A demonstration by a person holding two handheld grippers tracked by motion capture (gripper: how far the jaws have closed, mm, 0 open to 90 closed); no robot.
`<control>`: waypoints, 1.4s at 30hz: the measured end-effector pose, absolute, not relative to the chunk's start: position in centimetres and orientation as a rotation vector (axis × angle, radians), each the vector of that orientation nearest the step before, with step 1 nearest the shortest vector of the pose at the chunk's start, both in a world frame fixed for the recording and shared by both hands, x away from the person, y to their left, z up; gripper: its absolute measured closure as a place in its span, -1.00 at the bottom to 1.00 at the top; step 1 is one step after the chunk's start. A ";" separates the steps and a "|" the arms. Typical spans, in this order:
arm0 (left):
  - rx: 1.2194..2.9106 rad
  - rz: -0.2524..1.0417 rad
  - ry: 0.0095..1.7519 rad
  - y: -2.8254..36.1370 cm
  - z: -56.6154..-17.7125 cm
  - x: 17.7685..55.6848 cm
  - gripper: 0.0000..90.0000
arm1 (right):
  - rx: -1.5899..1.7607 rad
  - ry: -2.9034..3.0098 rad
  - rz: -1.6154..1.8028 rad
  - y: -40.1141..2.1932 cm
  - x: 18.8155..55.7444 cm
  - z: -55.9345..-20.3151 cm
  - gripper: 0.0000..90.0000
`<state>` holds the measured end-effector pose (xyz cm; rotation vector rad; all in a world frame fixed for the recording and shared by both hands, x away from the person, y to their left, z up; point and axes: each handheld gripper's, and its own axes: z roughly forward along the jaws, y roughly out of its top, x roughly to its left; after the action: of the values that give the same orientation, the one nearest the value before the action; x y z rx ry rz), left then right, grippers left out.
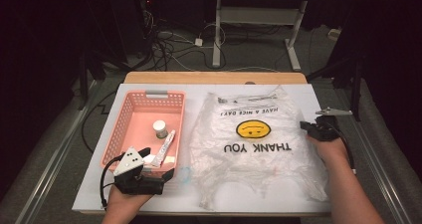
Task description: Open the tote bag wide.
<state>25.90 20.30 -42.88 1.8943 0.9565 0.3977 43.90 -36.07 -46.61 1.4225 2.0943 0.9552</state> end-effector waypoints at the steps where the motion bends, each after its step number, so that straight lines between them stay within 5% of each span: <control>1: 1.894 0.398 0.957 20.3 -42.9 25.9 -1.00 | 1.423 2.094 0.955 -36.1 43.9 -46.6 1.00; 14: 1.874 0.396 0.943 20.2 -42.8 25.9 -1.00 | 1.605 1.818 0.915 -44.0 40.8 -47.2 1.00; 16: 1.874 0.393 0.939 20.1 -42.8 25.9 -1.00 | 1.582 1.822 0.915 -44.4 39.9 -47.1 0.57; 20: 1.877 0.391 0.930 20.0 -42.8 25.8 -1.00 | 1.541 1.805 0.954 -44.6 38.0 -46.1 0.17; 26: 1.874 0.390 0.914 19.9 -42.8 25.8 -1.00 | 1.501 1.806 0.999 -44.5 33.0 -44.9 -0.11; 34: 1.866 0.384 0.907 19.8 -42.7 25.6 -1.00 | 1.495 1.868 1.092 -42.7 25.2 -45.4 -0.20; 42: 1.878 0.375 0.896 19.4 -42.8 25.8 -1.00 | 1.518 1.916 1.119 -41.6 22.2 -46.1 -0.14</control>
<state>25.77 19.43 -42.75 1.8783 0.8955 0.3747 22.21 -41.63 -46.13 1.5177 1.9160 1.1194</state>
